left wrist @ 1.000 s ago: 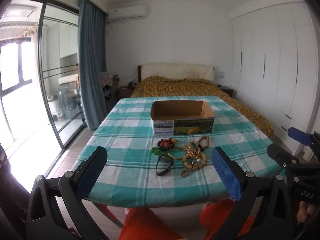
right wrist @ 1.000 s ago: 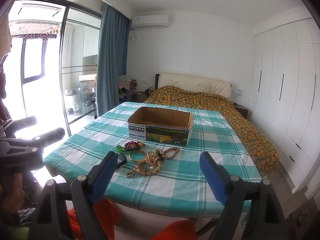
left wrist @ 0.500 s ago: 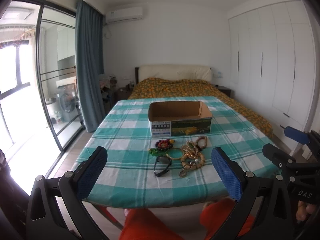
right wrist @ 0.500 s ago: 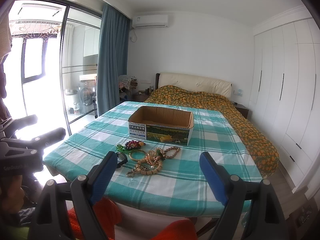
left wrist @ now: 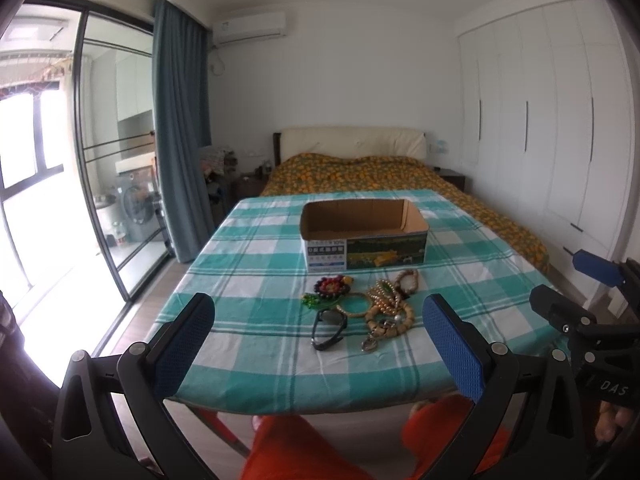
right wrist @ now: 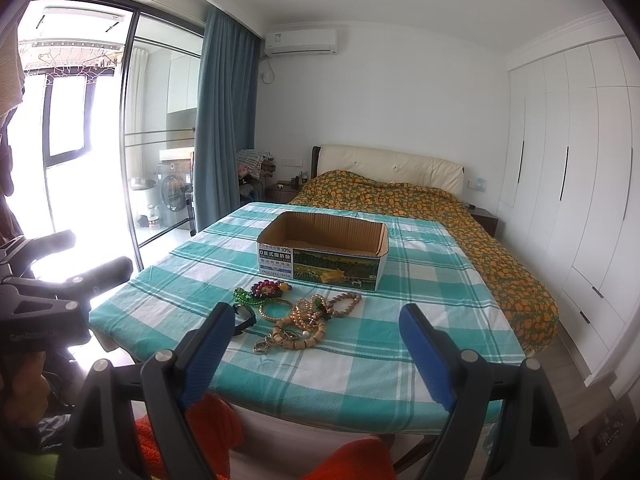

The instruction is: Organize jewelry

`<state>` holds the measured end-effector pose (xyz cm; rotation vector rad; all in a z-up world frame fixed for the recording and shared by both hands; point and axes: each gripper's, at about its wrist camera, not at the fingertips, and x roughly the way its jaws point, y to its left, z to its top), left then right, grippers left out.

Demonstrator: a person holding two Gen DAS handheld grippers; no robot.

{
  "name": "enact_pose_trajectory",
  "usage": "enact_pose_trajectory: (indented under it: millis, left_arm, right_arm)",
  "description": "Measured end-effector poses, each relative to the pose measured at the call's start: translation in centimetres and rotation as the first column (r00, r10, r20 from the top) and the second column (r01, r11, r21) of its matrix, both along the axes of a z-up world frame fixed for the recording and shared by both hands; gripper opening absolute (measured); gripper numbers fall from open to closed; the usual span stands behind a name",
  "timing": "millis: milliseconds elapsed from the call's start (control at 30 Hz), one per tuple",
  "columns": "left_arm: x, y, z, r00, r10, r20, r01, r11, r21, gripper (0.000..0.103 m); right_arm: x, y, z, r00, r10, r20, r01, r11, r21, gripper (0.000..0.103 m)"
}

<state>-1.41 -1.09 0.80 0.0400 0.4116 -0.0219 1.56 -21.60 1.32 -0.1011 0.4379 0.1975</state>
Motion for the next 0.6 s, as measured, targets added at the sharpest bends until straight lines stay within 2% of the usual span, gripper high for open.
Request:
enact_pose_trajectory:
  millis: [367, 533, 600]
  left_arm:
    - [0.6, 0.6, -0.2, 1.000, 0.004, -0.020, -0.004, 1.000, -0.013, 0.103]
    - [1.5, 2.5, -0.5, 0.998, 0.065, -0.024, -0.066, 0.998, -0.010, 0.103]
    - [2.4, 3.4, -0.9, 0.995, 0.083, -0.051, -0.083, 0.996, -0.014, 0.103]
  right_arm:
    - [0.1, -0.1, 0.0, 1.000, -0.006, 0.003, 0.006, 1.000, 0.005, 0.086]
    - [0.4, -0.4, -0.1, 1.000, -0.015, -0.003, 0.015, 1.000, 0.012, 0.086]
    - [0.6, -0.5, -0.3, 1.000, -0.020, -0.007, 0.020, 1.000, 0.012, 0.086]
